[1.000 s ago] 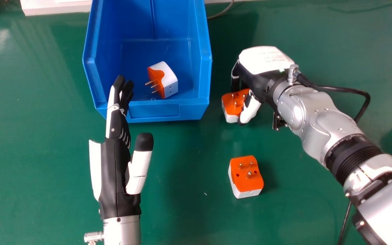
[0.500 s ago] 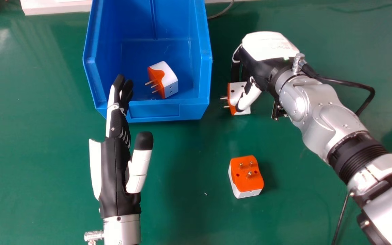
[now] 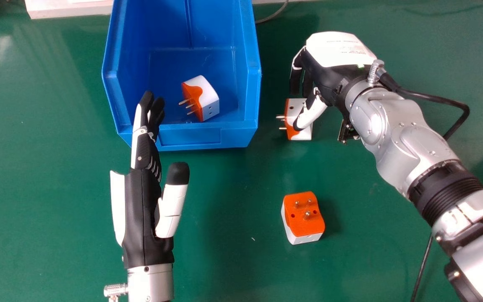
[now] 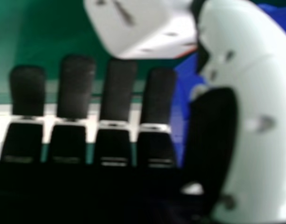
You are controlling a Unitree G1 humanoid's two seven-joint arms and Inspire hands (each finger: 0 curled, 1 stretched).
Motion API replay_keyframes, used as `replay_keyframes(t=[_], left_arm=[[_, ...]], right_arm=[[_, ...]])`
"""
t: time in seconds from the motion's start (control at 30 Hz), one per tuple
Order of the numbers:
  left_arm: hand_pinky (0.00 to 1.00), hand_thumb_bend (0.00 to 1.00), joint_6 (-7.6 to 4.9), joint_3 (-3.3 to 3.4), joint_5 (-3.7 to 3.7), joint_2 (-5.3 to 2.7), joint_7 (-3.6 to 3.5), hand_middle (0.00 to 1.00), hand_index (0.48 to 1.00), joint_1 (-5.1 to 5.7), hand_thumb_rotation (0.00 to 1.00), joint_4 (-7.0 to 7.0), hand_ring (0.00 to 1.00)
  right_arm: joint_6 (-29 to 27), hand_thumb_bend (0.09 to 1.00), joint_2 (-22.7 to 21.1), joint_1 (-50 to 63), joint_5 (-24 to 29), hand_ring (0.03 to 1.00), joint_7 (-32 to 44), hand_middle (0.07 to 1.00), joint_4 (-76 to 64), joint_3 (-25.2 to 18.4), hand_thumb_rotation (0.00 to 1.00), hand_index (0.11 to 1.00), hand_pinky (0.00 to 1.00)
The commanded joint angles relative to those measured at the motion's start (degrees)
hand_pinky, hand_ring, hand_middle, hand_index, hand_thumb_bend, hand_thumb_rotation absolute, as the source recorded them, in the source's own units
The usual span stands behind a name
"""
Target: Pick all objects and put in blue box
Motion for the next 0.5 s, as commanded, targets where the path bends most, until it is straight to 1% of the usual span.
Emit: replay_keyframes(t=[0.0, 0.1, 0.17, 0.27, 0.37, 0.47], left_arm=[[0.99, 0.92, -0.41, -0.42, 0.3, -0.84, -0.22, 0.94, 0.946, 0.06, 0.95, -1.27, 0.95], [0.99, 0.92, -0.46, -0.48, 0.04, -0.8, -0.43, 0.94, 0.945, 0.02, 0.95, -1.2, 0.95], [0.99, 0.92, -0.49, -0.49, 0.04, -0.78, -0.47, 0.94, 0.946, 0.03, 0.95, -1.06, 0.95], [0.99, 0.92, -0.1, -0.47, 0.25, -0.82, -0.49, 0.94, 0.947, 0.21, 0.95, -1.29, 0.95], [0.99, 0.92, -0.31, -0.45, 0.2, -0.87, -0.51, 0.94, 0.948, 0.22, 0.95, -1.33, 0.95], [0.99, 0.92, -0.41, -0.3, 0.43, -0.89, -0.26, 0.95, 0.949, 0.18, 0.95, -1.28, 0.95]], right_arm=[[0.31, 0.504, -0.82, -0.85, 0.02, 0.42, 0.05, 0.524, -1.64, -0.59, 0.0, 0.518, 0.34], [0.47, 0.502, -0.78, -0.87, 0.06, 0.426, 0.24, 0.532, -1.83, -0.67, 0.0, 0.512, 0.33], [0.62, 0.5, -0.65, -0.69, 0.15, 0.43, -0.15, 0.535, -1.8, -0.79, 0.0, 0.513, 0.32], [0.11, 0.498, -0.73, -0.35, 0.33, 0.434, -0.3, 0.538, -1.89, -0.82, 0.0, 0.515, 0.32], [-0.1, 0.496, -0.83, -0.21, 0.28, 0.438, 0.29, 0.543, -1.87, -0.57, 0.0, 0.509, 0.31], [0.51, 0.495, -0.65, -0.54, -0.2, 0.441, 1.3, 0.547, -1.46, -0.08, 0.0, 0.502, 0.31]])
